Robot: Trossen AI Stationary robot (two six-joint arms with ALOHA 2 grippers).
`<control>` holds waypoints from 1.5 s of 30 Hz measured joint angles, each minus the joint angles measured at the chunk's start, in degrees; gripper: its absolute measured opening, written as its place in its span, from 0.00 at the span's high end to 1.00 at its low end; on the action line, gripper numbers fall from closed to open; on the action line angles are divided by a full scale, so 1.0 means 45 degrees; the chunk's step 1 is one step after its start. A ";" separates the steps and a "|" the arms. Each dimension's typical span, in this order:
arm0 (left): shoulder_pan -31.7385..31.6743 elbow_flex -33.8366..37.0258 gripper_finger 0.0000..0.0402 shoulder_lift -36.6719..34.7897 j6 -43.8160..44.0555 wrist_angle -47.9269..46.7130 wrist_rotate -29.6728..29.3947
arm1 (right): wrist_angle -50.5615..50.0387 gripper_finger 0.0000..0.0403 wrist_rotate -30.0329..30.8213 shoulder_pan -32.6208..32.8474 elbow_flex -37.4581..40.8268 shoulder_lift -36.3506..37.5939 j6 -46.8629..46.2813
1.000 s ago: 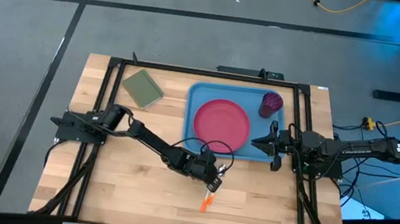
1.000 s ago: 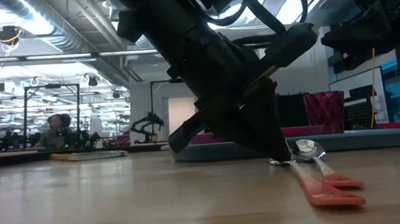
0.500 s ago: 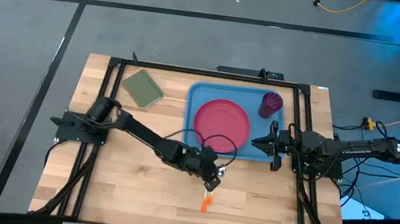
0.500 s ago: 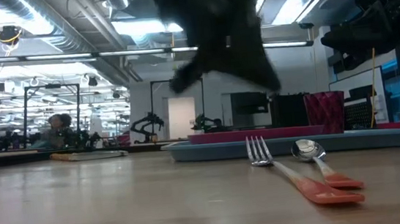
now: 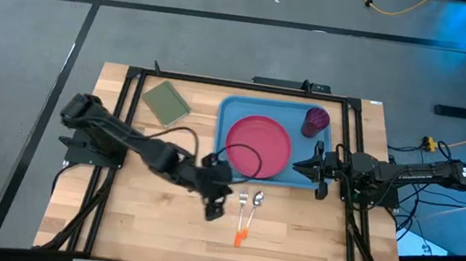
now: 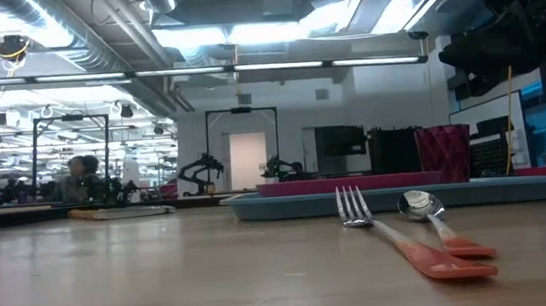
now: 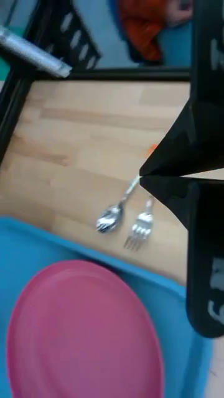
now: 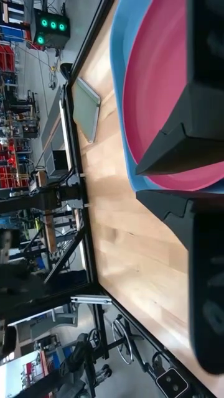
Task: Pick and place plate/cup/fork/spoon on tray
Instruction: Adjust the pink plate on the blue tray
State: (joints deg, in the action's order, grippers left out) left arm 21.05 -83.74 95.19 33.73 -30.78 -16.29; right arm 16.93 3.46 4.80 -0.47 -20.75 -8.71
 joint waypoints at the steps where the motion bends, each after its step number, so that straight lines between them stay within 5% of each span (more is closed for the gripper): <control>1: 0.0173 0.0000 1.00 -0.0224 -0.0163 -0.0393 -0.0170 | -0.0001 0.87 -0.0002 -0.0004 0.0000 0.0000 0.0000; 5: 0.1011 0.0592 1.00 -0.1759 -0.0169 -0.2056 -0.2105 | -0.0005 0.87 -0.0024 -0.0003 0.0000 0.0000 0.0000; 9: 0.1972 0.3071 1.00 -0.4145 -0.0395 -0.0930 -0.3115 | -0.0097 0.87 -0.0024 -0.0004 0.0000 0.0000 0.0000; 14: 0.2096 0.7741 1.00 -0.7812 -0.2139 0.4116 -0.2489 | -0.0138 0.87 -0.0024 0.0000 0.0000 0.0000 0.0000; 21: 0.0777 1.4275 1.00 -1.2148 -0.4260 1.0904 0.0331 | -0.0136 0.87 -0.0024 -0.0001 0.0000 0.0000 0.0000; 25: -0.0138 1.6584 1.00 -1.3809 -0.4405 1.2797 0.1067 | -0.0141 0.87 -0.0024 0.0000 0.0000 0.0000 0.0000; 31: -0.1136 1.8511 1.00 -1.5787 -0.5024 1.2919 0.2459 | -0.0141 0.87 -0.0024 -0.0002 0.0000 0.0003 0.0000; 36: -0.1634 1.8510 1.00 -1.6599 -0.6011 1.2320 0.3234 | -0.0185 0.87 -0.0024 0.0000 0.0000 0.0000 0.0000; 42: -0.2259 1.8510 1.00 -1.7407 -0.7950 1.2180 0.6020 | -0.0209 0.87 -0.0024 0.0000 0.0000 0.0000 0.0000; 45: -0.2972 1.8479 1.00 -1.7995 -0.7979 1.1033 0.5929 | -0.0238 0.87 -0.0024 0.0000 0.0000 0.0000 0.0000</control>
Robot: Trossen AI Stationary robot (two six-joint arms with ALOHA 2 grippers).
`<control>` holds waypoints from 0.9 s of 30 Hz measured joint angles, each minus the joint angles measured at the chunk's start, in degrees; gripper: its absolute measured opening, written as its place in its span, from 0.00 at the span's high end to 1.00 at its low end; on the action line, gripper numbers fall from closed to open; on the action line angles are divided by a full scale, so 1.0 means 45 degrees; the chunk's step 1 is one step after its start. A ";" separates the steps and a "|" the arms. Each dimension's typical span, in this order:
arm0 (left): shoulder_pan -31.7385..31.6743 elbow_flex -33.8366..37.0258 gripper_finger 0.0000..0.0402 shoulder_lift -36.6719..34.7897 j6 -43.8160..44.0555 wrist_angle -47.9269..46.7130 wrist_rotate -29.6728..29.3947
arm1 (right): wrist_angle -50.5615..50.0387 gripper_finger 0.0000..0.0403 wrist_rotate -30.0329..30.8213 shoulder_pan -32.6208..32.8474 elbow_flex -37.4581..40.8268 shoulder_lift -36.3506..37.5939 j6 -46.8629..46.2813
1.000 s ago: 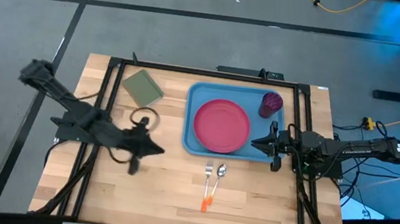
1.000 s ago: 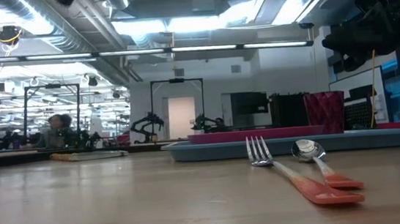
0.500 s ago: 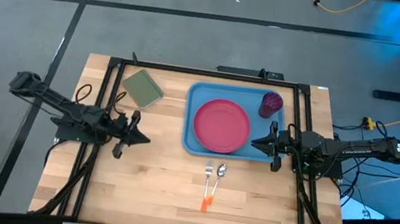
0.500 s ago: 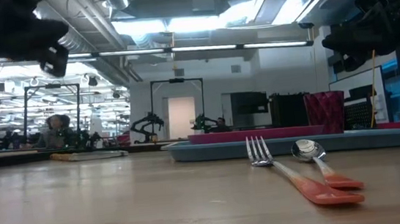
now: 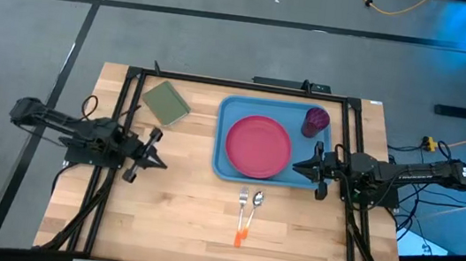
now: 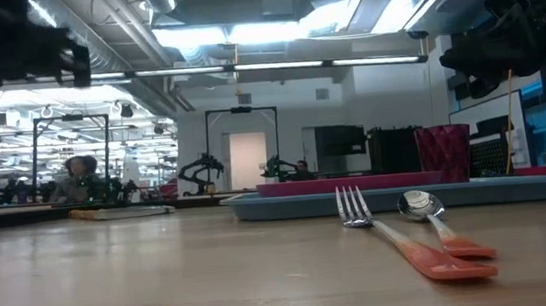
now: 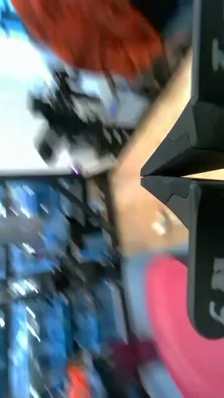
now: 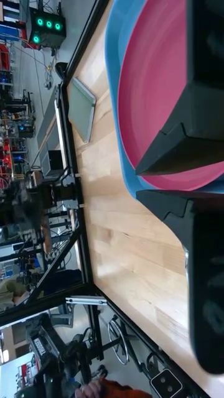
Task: Pick and place plate/cup/fork/spoon on tray
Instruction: Adjust the pink plate on the blue tray
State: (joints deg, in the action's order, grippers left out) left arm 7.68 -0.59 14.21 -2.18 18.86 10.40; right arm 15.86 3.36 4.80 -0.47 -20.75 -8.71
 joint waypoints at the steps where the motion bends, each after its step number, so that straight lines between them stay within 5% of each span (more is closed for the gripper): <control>1: -0.0361 -0.0070 1.00 -0.0337 -0.0019 -0.0714 -0.0392 | -0.0001 0.87 0.0005 -0.0004 0.0000 0.0000 0.0000; 5: -0.1853 -0.0400 1.00 -0.1592 0.1264 -0.2996 -0.1396 | -0.0001 0.87 0.0000 0.0000 0.0000 0.0000 0.0000; 13: -0.2947 0.0032 1.00 -0.3129 0.1934 -0.3516 0.0483 | -0.0057 0.87 0.0000 0.0000 0.0000 0.0000 0.0000; 20: -0.2624 0.0022 1.00 -0.3075 0.2100 -0.4044 -0.2626 | -0.0140 0.87 0.0000 0.0000 0.0000 0.0000 0.0000; 27: -0.2382 0.0022 1.00 -0.2912 0.1473 -0.4049 -0.2481 | -0.0155 0.87 0.0005 0.0000 0.0000 0.0000 0.0004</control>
